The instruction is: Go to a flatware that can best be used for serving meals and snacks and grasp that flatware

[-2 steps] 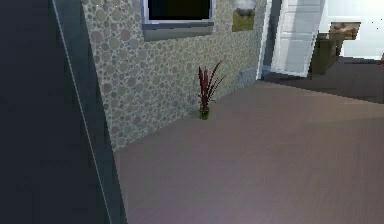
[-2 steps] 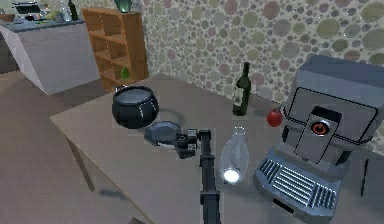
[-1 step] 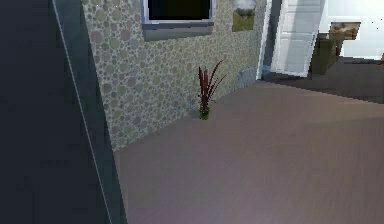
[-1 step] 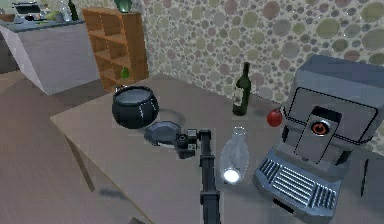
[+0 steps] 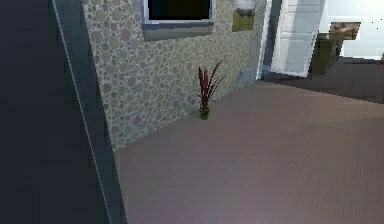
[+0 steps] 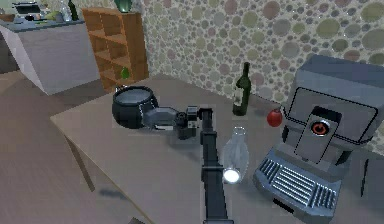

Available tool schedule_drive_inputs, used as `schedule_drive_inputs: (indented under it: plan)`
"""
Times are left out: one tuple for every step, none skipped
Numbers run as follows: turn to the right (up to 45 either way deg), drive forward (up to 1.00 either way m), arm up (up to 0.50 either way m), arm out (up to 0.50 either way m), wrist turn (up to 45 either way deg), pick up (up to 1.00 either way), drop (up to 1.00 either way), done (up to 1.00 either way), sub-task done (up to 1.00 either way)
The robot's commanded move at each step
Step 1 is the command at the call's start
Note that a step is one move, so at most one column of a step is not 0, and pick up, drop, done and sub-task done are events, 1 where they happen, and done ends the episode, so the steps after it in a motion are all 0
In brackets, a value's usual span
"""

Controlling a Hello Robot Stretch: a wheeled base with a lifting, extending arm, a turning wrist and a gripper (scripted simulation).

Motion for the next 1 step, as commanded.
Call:
schedule_drive_inputs:
  plan:
    - [0.0,0.00,0.00,0.00,0.0,0.00,0.00,1.00,0.00]
